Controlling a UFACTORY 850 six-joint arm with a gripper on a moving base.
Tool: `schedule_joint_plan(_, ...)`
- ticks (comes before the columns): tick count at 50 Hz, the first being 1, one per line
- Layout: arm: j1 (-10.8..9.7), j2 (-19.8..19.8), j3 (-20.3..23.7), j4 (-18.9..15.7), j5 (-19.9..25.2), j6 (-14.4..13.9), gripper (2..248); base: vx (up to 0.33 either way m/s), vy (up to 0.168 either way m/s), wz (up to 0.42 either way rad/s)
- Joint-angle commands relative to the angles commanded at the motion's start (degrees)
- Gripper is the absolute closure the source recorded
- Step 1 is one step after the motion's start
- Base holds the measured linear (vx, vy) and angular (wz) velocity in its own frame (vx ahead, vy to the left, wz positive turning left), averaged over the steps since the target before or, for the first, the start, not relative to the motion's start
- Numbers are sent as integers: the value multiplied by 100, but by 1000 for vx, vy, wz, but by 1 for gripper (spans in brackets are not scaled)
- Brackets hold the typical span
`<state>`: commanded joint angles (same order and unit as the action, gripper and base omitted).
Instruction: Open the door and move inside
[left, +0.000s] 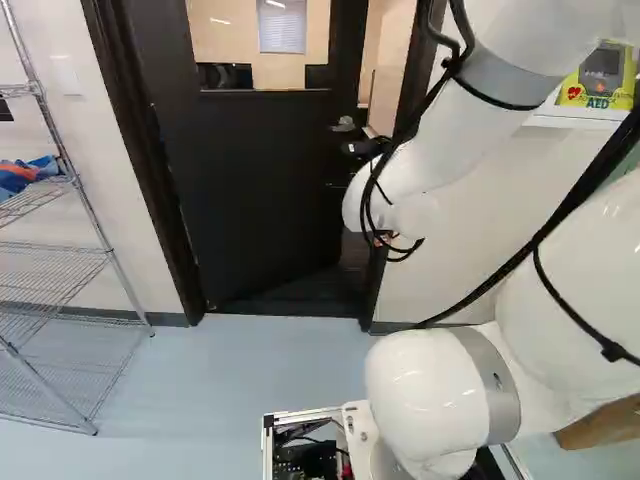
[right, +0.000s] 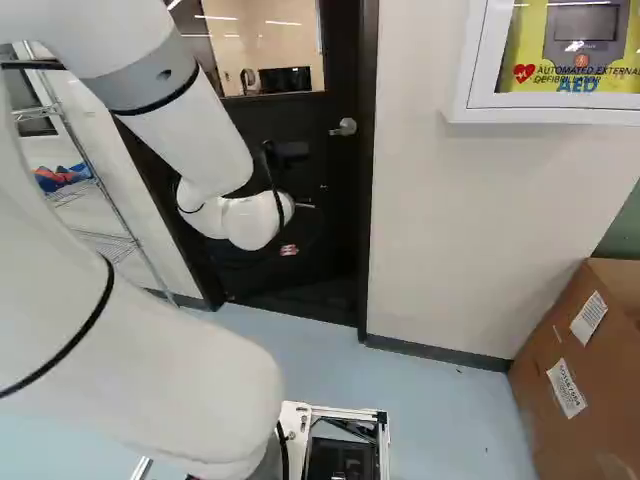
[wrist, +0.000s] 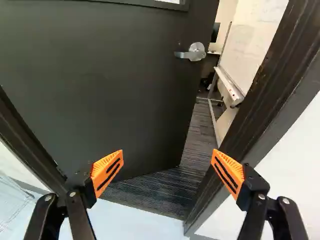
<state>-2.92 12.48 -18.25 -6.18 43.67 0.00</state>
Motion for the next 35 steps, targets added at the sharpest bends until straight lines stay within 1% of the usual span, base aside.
schedule_joint_plan(14,0,0,0,0,0,0,3,59,26,-10)
schedule_joint_plan(35,0,0,0,0,0,0,3,91,48,-14)
